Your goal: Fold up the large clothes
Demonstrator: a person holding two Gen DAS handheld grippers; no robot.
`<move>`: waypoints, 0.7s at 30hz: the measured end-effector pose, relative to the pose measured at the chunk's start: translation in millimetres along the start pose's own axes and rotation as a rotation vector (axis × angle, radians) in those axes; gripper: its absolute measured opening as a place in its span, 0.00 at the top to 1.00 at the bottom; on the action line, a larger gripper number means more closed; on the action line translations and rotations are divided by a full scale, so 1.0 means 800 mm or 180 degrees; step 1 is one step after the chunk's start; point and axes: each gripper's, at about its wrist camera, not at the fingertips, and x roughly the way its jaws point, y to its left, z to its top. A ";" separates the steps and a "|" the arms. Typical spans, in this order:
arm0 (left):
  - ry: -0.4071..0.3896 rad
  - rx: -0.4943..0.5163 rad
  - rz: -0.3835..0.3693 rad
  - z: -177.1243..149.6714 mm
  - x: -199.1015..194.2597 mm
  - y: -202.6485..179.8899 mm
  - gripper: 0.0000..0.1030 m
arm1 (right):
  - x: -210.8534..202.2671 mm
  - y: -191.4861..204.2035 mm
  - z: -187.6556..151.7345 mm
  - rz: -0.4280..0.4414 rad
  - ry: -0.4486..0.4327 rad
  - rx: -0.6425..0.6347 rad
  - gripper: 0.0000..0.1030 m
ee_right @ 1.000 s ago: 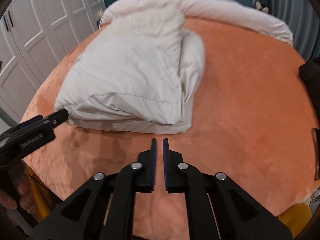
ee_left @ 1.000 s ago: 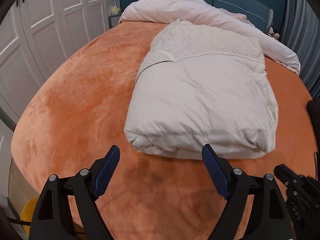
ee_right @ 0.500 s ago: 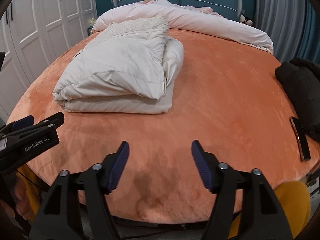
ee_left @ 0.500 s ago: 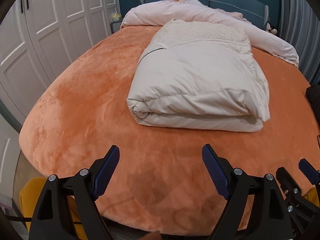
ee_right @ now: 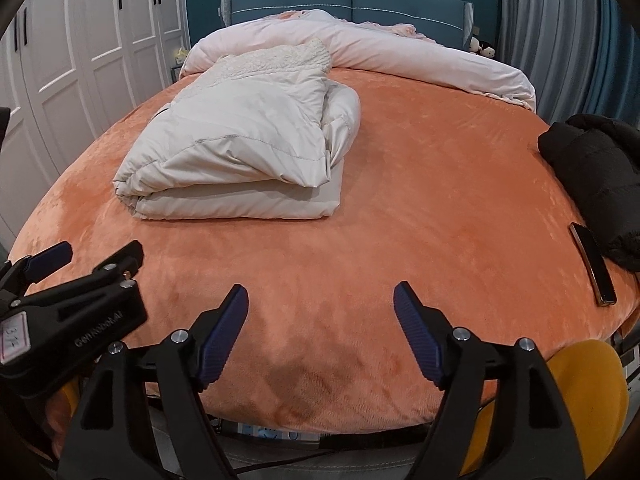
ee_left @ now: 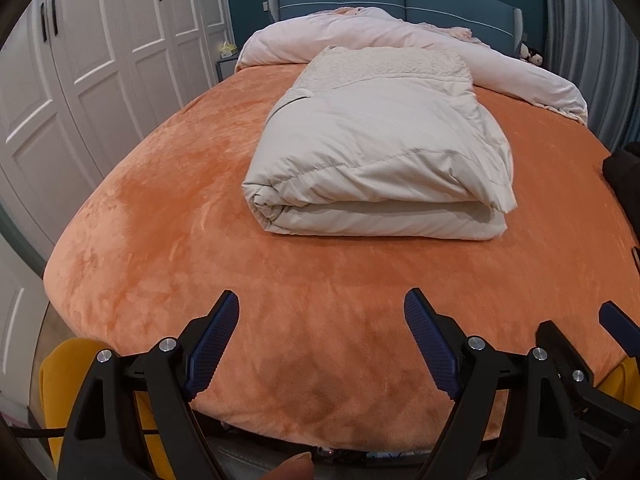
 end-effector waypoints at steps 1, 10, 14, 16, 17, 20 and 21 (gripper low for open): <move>-0.0014 0.0004 0.0024 -0.001 -0.001 -0.001 0.20 | -0.001 0.000 -0.002 -0.0020 -0.0007 0.0001 0.29; -0.0038 0.0014 0.0066 -0.013 0.004 -0.002 0.19 | 0.005 0.000 -0.011 -0.0032 0.0011 0.0041 0.29; -0.0080 -0.0001 0.0111 -0.016 0.004 -0.001 0.19 | 0.007 0.003 -0.016 -0.0049 -0.0024 0.0043 0.29; -0.0086 -0.0020 0.0131 -0.019 0.007 0.000 0.20 | 0.011 0.004 -0.019 -0.0068 -0.0015 0.0027 0.29; -0.0084 -0.0022 0.0136 -0.020 0.008 0.002 0.20 | 0.014 0.003 -0.021 -0.0072 0.0000 0.0012 0.29; -0.0074 -0.0013 0.0153 -0.025 0.013 0.005 0.20 | 0.018 0.006 -0.026 -0.0082 0.0043 -0.0007 0.29; -0.0084 -0.0016 0.0154 -0.027 0.014 0.006 0.20 | 0.019 0.007 -0.027 -0.0085 0.0047 -0.0016 0.29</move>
